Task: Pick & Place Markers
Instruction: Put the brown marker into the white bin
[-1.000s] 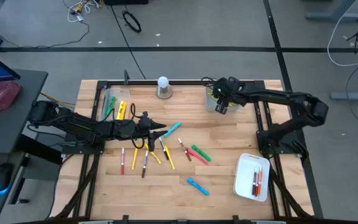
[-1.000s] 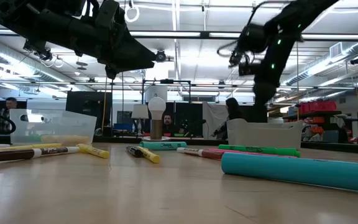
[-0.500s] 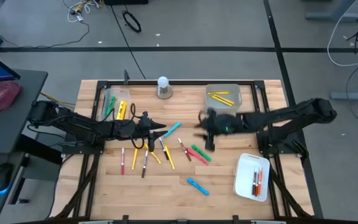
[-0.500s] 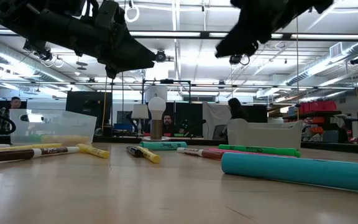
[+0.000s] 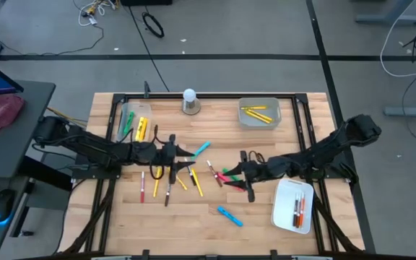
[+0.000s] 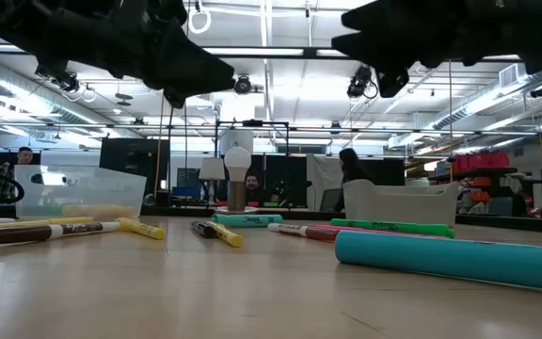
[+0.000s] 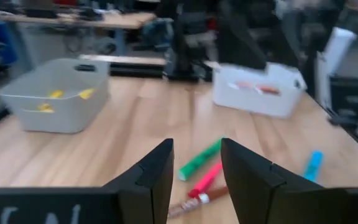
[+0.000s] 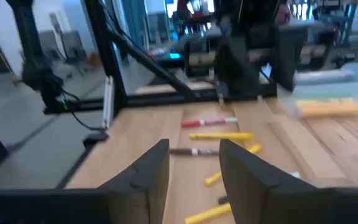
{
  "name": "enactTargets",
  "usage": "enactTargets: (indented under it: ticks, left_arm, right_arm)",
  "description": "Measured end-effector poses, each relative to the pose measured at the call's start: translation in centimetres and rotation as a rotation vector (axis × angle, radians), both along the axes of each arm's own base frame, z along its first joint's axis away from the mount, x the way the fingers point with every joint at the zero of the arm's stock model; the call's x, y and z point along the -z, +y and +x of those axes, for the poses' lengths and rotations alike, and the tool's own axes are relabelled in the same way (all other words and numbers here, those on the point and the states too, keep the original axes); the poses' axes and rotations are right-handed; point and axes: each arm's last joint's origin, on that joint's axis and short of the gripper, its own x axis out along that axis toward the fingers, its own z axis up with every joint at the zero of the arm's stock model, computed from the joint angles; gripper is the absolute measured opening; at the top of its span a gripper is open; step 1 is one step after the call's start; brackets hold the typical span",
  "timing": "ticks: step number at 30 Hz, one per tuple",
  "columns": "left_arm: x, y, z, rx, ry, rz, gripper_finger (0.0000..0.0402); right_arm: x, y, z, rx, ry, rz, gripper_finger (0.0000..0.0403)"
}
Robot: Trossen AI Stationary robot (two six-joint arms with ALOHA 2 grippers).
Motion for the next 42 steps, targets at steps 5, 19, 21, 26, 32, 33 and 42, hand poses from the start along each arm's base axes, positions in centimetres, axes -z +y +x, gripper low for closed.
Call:
enactTargets:
  ticks: [5, 19, 21, 26, 32, 33, 42]
  left_arm:
    - [1.4, -0.1, 1.2, 0.048, 0.067, 0.018, 0.014]
    - [3.2, 0.6, 8.8, 0.317, 0.341, 0.101, 0.0143]
    - [3.1, 0.9, 9.1, 0.342, 0.36, 0.153, 0.015]
    - [3.4, 1.3, 9.7, 0.387, 0.353, 0.258, 0.0187]
    - [5.7, 2.4, 10.8, 0.367, 0.438, 0.236, 0.0222]
    - [6.1, 2.5, 11.2, 0.363, 0.445, 0.235, 0.0223]
    - [8.6, 3.4, 11.5, 0.357, 0.556, 0.214, 0.0209]
  right_arm:
    - [-0.4, -0.3, -0.4, 0.004, -0.079, -0.006, 0.0141]
    - [0.0, -0.5, -0.3, 0.011, -0.047, 0.0, 0.0141]
    - [0.0, -0.5, -0.3, 0.011, -0.047, 0.0, 0.0141]
    - [-0.1, -0.5, -0.3, 0.011, -0.049, -0.001, 0.0141]
    - [-0.1, -0.5, -0.3, 0.011, -0.054, 0.0, 0.0141]
    - [-0.1, -0.5, -0.3, 0.011, -0.052, -0.001, 0.0141]
    - [0.1, -0.5, -0.3, 0.011, -0.035, -0.002, 0.0141]
